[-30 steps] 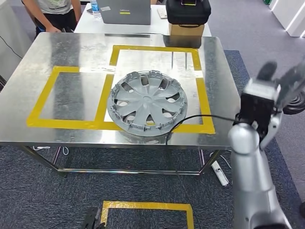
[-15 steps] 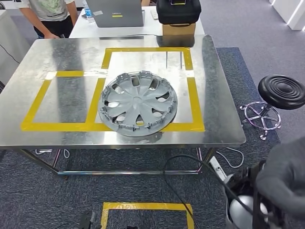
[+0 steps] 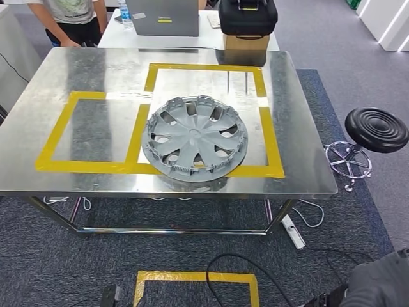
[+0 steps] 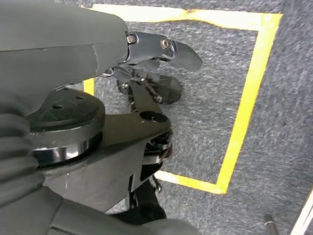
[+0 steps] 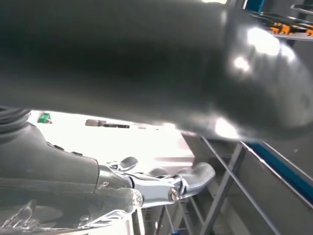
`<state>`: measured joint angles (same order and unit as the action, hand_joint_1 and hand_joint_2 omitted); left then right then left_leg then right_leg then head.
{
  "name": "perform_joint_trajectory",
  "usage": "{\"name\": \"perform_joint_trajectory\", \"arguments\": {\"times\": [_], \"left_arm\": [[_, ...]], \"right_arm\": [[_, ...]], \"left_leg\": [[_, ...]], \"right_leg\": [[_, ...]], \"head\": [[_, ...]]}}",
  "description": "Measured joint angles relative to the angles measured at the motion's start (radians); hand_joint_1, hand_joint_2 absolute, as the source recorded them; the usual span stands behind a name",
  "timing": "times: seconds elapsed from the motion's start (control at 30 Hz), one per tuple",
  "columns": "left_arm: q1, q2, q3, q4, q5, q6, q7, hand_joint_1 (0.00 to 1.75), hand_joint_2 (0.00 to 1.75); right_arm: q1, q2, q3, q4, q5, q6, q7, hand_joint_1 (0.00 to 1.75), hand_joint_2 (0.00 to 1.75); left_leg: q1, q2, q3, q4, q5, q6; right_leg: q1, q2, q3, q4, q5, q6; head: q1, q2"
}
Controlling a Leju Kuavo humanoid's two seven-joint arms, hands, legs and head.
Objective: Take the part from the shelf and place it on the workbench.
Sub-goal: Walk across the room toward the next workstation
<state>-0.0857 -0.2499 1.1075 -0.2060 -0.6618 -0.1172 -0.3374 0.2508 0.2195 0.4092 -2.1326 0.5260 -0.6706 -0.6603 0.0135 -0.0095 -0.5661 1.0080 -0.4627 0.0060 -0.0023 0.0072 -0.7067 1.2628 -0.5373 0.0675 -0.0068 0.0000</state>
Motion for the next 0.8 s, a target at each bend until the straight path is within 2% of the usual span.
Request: {"name": "perform_joint_trajectory", "arguments": {"times": [0.07,0.1,0.13,0.23,0.27,0.33,0.4,0.43,0.47,0.5,0.57,0.6,0.63,0.67,0.73,0.77,0.8], "left_arm": [[0.0,-0.001,0.006,0.0,-0.003,-0.007,0.017,0.0,0.87],[0.0,-0.002,0.007,0.0,-0.003,-0.01,0.026,0.0,1.31],[0.0,-0.002,0.009,0.0,-0.004,-0.014,0.036,0.0,1.75],[0.0,-0.003,0.015,0.0,-0.005,-0.019,0.064,0.0,1.75],[0.0,-0.003,0.016,0.0,-0.006,-0.019,0.07,0.0,1.75],[-0.001,-0.003,0.017,0.0,-0.011,-0.02,0.074,0.0,1.75],[-0.001,-0.003,0.017,0.0,-0.014,-0.021,0.074,0.0,1.75],[0.0,-0.003,0.017,0.0,-0.014,-0.021,0.074,0.0,1.75],[0.0,-0.003,0.017,0.0,-0.015,-0.021,0.074,0.0,1.75],[0.0,-0.003,0.017,0.0,-0.015,-0.021,0.074,0.0,1.75],[-0.002,-0.003,0.017,0.0,-0.015,-0.021,0.074,0.0,1.75],[-0.005,-0.003,0.017,0.0,-0.015,-0.021,0.073,0.0,1.75],[-0.007,-0.003,0.017,0.0,-0.015,-0.021,0.071,0.0,1.75],[-0.008,-0.003,0.017,0.0,-0.015,-0.021,0.07,0.0,1.75],[-0.006,-0.004,0.018,0.0,-0.017,-0.021,0.067,0.0,1.75],[-0.005,-0.004,0.018,0.0,-0.018,-0.022,0.066,0.0,1.75],[-0.004,-0.004,0.018,0.0,-0.02,-0.022,0.065,0.0,1.75]], "right_arm": [[0.002,0.0,0.0,0.001,-0.001,0.0,-0.001,0.0,0.0],[0.003,0.0,0.0,0.001,-0.001,0.0,-0.002,0.0,0.0],[0.003,0.0,0.0,0.002,-0.001,0.0,-0.002,0.0,0.0],[0.004,0.0,0.001,0.004,-0.002,0.0,-0.003,0.0,0.0],[0.003,0.0,0.002,0.005,-0.003,0.0,-0.003,0.0,0.0],[0.003,0.0,0.004,0.008,-0.006,0.0,-0.005,0.0,0.0],[0.003,-0.002,0.004,0.011,-0.009,0.0,-0.006,0.0,0.0],[0.002,-0.002,0.004,0.012,-0.011,0.001,-0.007,0.0,0.0],[0.002,-0.003,0.005,0.013,-0.011,0.001,-0.007,0.0,0.0],[0.002,-0.003,0.005,0.014,-0.012,0.001,-0.007,0.0,0.0],[0.002,-0.003,0.006,0.014,-0.012,0.001,-0.007,0.0,0.0],[0.002,-0.004,0.006,0.014,-0.012,0.001,-0.007,0.0,0.0],[0.002,-0.004,0.007,0.014,-0.012,0.001,-0.007,0.0,0.0],[0.002,-0.004,0.007,0.014,-0.012,0.001,-0.007,0.0,0.0],[0.002,-0.005,0.007,0.014,-0.012,0.001,-0.007,0.0,0.0],[0.003,-0.005,0.007,0.015,-0.012,0.001,-0.007,0.0,0.0],[0.003,-0.006,0.007,0.015,-0.011,0.001,-0.007,0.0,0.0]], "left_leg": [[-0.001,0.0,0.002,0.001,-0.001,-0.004],[-0.003,-0.001,0.002,0.002,-0.001,-0.009],[-0.005,-0.001,0.002,0.002,0.0,-0.015],[-0.004,-0.002,0.001,0.001,0.005,-0.033],[-0.003,-0.002,-0.003,0.009,-0.006,-0.038],[-0.003,-0.001,-0.032,0.08,-0.065,-0.045],[-0.004,-0.001,-0.083,0.206,-0.136,-0.05],[-0.004,-0.001,-0.099,0.25,-0.153,-0.05],[-0.004,-0.001,-0.099,0.261,-0.151,-0.05],[-0.004,-0.001,-0.081,0.236,-0.132,-0.048],[-0.004,-0.001,-0.003,0.112,-0.076,-0.042],[-0.005,-0.002,0.032,0.051,-0.059,-0.039],[-0.006,-0.002,0.054,0.011,-0.049,-0.034],[-0.007,-0.003,0.061,-0.008,-0.046,-0.029],[-0.009,-0.002,0.054,-0.014,-0.035,-0.016],[-0.008,0.0,0.05,-0.015,-0.028,-0.009],[-0.007,0.001,0.045,-0.017,-0.019,-0.002]], "right_leg": [[0.0,0.0,0.077,-0.136,0.052,-0.004],[0.0,0.0,0.107,-0.189,0.067,-0.008],[0.001,0.002,0.125,-0.221,0.074,-0.014],[0.003,0.004,0.127,-0.232,0.083,-0.033],[0.002,0.002,0.126,-0.234,0.087,-0.04],[-0.001,-0.001,0.12,-0.238,0.096,-0.052],[0.0,-0.002,0.108,-0.238,0.103,-0.057],[0.0,-0.003,0.101,-0.238,0.107,-0.058],[0.0,-0.003,0.095,-0.238,0.112,-0.057],[0.0,-0.002,0.089,-0.238,0.118,-0.055],[0.001,-0.001,0.08,-0.237,0.128,-0.048],[0.003,-0.001,0.075,-0.235,0.132,-0.044],[0.005,-0.001,0.072,-0.233,0.137,-0.039],[0.006,-0.002,0.069,-0.233,0.142,-0.033],[0.004,-0.003,0.066,-0.237,0.153,-0.022],[0.002,-0.003,0.062,-0.233,0.145,-0.016],[0.001,-0.002,0.053,-0.212,0.121,-0.01]], "head": [[0.001,0.0],[0.001,0.0],[0.001,0.0],[0.002,0.0],[0.001,0.0],[-0.002,0.0],[-0.005,0.0],[-0.005,0.0],[-0.005,0.0],[-0.005,0.0],[-0.006,0.0],[-0.006,0.0],[-0.006,0.0],[-0.007,0.0],[-0.008,0.0],[-0.008,0.0],[-0.006,0.0]]}}
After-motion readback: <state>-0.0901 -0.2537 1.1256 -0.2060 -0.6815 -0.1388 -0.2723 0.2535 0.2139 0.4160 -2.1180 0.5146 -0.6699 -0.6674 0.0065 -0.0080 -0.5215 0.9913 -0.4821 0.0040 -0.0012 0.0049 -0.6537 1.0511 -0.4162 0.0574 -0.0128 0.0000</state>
